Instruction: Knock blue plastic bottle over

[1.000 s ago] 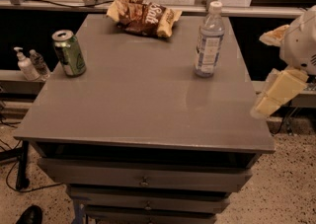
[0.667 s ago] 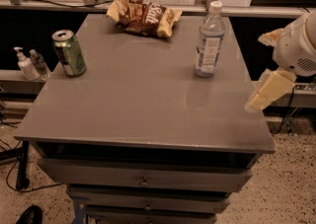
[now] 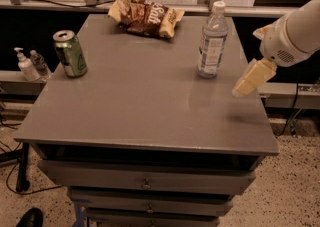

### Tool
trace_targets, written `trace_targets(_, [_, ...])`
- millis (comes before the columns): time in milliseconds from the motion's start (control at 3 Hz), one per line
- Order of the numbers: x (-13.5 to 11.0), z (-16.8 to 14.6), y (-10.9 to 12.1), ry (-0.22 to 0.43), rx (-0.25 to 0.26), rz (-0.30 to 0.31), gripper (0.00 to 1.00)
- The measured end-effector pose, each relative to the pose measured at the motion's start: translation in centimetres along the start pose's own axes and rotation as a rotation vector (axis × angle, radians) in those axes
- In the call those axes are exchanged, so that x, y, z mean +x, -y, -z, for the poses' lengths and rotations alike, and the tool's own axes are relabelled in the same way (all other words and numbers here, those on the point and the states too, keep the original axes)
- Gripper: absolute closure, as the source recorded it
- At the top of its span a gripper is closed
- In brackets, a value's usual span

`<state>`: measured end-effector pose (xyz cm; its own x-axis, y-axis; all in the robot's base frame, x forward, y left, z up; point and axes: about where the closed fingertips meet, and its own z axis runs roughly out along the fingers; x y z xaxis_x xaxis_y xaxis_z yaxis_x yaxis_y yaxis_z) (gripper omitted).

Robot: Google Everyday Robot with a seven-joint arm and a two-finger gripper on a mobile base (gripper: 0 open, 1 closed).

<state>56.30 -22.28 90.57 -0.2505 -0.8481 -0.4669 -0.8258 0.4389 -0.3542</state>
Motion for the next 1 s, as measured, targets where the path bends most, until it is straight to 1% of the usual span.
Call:
trace_targets(333, [-1.9,-0.9,1.7,0.07,-0.006,-0.032,0.0])
trace_targets(667, [-4.5,-0.7,2.5,0.168,-0.022,-0.053,0.0])
trace_targets(1000, [-7.4,-0.7,2.6,0.287,-0.063,-0.083,0.0])
